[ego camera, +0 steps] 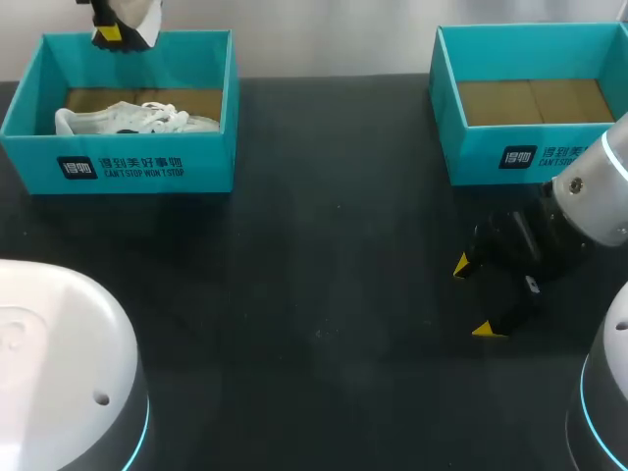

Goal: Take the shoe out of the shoebox, open the shoe tongue, remove and reinsert the insole, then place the shoe into the shoebox

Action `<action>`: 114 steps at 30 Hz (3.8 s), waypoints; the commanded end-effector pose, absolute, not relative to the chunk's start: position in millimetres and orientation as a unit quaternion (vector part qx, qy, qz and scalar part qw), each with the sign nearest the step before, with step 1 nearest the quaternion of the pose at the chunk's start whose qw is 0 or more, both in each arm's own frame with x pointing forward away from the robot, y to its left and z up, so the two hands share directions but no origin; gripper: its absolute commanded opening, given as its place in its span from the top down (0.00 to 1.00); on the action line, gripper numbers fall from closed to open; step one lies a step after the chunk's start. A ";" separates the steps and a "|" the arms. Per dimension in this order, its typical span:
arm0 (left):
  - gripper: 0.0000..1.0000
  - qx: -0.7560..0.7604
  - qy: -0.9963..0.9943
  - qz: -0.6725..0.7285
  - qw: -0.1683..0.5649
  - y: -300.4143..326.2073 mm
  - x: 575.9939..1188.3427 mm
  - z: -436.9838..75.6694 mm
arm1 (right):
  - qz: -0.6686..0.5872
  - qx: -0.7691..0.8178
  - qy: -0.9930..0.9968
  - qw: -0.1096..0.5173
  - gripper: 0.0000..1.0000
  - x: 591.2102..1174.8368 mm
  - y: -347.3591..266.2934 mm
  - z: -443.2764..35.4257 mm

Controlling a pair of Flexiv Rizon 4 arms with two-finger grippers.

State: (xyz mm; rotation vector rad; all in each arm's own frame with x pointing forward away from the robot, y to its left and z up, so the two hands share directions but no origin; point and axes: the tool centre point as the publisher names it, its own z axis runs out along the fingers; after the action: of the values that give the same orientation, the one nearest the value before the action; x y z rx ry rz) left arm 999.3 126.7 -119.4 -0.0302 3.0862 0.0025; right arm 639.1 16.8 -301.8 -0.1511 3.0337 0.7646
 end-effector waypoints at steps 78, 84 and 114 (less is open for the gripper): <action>1.00 0.668 0.736 0.065 0.086 302.6 1134.1 -144.7 | 0.243 -0.048 0.969 0.006 0.00 638.6 17.3 -302.3; 1.00 0.701 0.707 0.062 0.063 299.2 1155.7 -158.1 | 0.243 -0.048 0.969 0.006 0.00 638.6 17.3 -302.3; 1.00 0.725 0.688 0.020 -0.014 296.3 1193.9 -204.3 | 0.243 -0.048 0.969 0.006 0.00 638.6 17.3 -302.3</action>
State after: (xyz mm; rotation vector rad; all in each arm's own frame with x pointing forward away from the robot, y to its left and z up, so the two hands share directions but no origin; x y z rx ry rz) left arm 1171.7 299.6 -192.9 2.2675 2.1482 0.1401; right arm 639.1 16.8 -301.8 -0.1510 3.0337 0.7647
